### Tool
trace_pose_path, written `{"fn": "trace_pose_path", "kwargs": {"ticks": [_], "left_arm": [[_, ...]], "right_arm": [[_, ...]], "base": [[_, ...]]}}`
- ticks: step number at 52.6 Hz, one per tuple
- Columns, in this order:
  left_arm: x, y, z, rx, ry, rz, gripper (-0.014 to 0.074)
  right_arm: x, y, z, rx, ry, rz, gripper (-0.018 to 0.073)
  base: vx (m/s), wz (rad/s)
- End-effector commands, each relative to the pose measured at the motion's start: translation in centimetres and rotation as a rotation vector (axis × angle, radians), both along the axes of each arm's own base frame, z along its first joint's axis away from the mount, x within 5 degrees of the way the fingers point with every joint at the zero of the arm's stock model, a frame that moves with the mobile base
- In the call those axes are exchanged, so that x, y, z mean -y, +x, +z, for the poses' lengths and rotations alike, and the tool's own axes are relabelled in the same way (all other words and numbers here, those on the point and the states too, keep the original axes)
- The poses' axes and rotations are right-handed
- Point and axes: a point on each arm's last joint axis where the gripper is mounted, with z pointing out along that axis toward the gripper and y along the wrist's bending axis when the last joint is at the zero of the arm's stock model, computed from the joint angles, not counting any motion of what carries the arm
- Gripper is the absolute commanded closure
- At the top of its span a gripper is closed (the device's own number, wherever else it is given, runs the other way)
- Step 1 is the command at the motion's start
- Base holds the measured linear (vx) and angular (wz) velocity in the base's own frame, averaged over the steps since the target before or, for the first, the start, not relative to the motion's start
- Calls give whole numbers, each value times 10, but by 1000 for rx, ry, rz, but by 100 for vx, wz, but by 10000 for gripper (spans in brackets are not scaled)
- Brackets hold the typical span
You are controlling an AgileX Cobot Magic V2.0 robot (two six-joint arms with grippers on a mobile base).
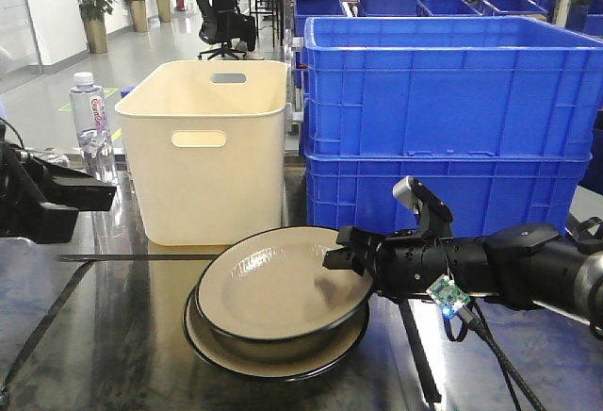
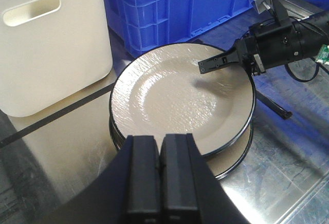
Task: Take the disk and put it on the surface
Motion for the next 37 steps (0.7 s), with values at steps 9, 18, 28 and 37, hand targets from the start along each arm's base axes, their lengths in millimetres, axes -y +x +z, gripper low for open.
{"fn": "trace_pose_path", "kwargs": {"ticks": [9,18,28,37], "left_arm": [[-1,-5,17,79,-61,25,603],[-1,-5,16,73,-50,22,603],[-2,-6,13,52,-18,20,603],[-12,-3,6,1,54,123,601]], "right_arm": [[8,-1,30,233,-224,73,-84],[20,1,40,362,-430,43,-57],[33,-8,70,530,-651,41,32],[42,-34,106,602,-776,83,267]], "base": [[0,0],[0,0],[0,0],[0,0]]}}
